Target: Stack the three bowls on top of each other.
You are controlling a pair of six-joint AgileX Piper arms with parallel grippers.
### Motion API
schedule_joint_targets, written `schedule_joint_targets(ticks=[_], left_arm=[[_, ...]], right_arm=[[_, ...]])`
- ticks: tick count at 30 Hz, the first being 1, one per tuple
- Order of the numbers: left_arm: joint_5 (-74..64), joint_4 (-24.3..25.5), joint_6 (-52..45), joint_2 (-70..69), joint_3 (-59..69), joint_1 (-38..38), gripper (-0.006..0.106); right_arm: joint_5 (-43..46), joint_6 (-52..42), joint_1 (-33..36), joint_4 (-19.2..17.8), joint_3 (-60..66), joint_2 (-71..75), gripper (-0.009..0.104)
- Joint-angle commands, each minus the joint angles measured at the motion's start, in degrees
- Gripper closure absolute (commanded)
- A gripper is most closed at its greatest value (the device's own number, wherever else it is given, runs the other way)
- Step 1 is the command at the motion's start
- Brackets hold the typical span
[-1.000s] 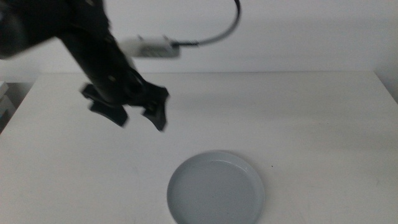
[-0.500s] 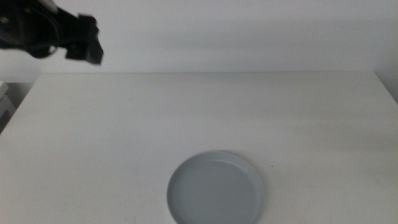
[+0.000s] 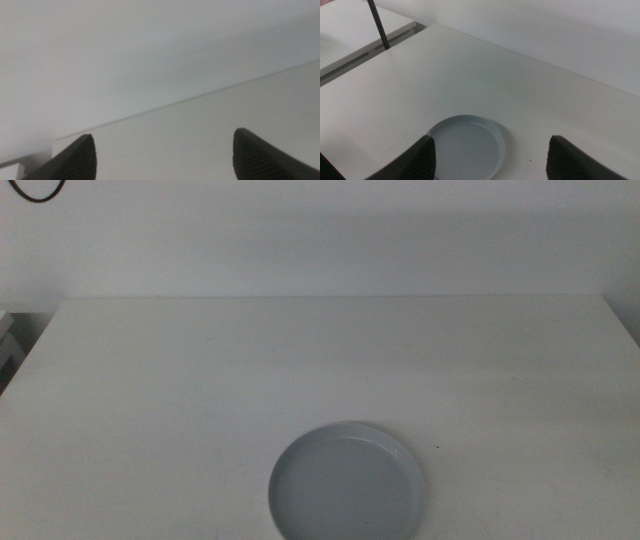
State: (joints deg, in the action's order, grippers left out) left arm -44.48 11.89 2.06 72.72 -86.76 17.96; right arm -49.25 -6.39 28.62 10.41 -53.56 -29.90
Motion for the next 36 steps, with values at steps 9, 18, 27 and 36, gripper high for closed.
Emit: schedule_joint_targets(ticks=[9,18,27,36], left_arm=[[5.03,0.11,0.82,-1.46,-1.76,0.08,0.01],[6.82,0.19,0.82,-9.0,9.92,-1.65,0.01],[17.97,-9.38,0.82,-25.66,35.03,-17.63,0.01],[23.55,-10.13,0.82,-49.36,59.87,-22.01,0.01]], right_arm=[[4.28,-0.48,-0.31,-0.53,-1.27,-0.52,0.036],[16.11,-0.48,-0.31,-9.84,4.02,-0.71,0.036],[26.11,-0.48,-9.19,-8.55,15.55,-1.93,0.036],[35.31,-0.48,-25.43,-1.25,30.67,8.09,0.036]])
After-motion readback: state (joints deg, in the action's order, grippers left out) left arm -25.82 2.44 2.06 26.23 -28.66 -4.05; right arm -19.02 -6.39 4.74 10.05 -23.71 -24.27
